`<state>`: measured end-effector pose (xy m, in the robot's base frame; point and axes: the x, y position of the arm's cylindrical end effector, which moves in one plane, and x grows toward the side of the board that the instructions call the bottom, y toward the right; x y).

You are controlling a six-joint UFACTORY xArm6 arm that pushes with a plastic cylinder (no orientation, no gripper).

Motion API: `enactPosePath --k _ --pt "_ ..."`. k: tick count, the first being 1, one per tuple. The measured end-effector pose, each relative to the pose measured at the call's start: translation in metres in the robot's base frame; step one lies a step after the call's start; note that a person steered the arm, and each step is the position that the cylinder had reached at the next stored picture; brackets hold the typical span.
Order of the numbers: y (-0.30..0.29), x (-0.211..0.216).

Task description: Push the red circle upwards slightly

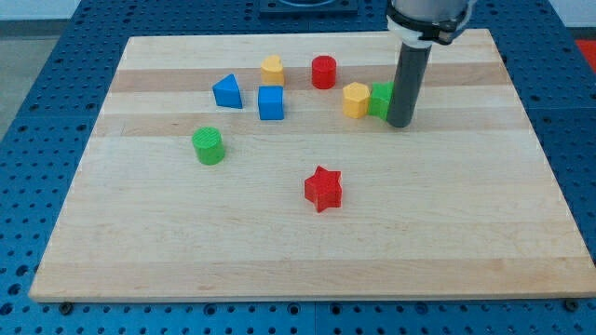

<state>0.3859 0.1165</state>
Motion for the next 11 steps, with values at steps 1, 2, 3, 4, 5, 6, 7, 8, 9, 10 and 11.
enactPosePath --k 1,2,3,4,5,6,7,8,9,10,11 --pt "-0.006 -0.013" --pt "-0.01 -0.032" --pt "-0.033 -0.043" --pt "-0.059 -0.05" --pt "-0.079 -0.059" --pt "-0.086 -0.074" --pt "-0.092 -0.079" --pt "-0.102 -0.095" --pt "-0.118 -0.111" --pt "-0.129 -0.116" --pt "-0.131 -0.113"
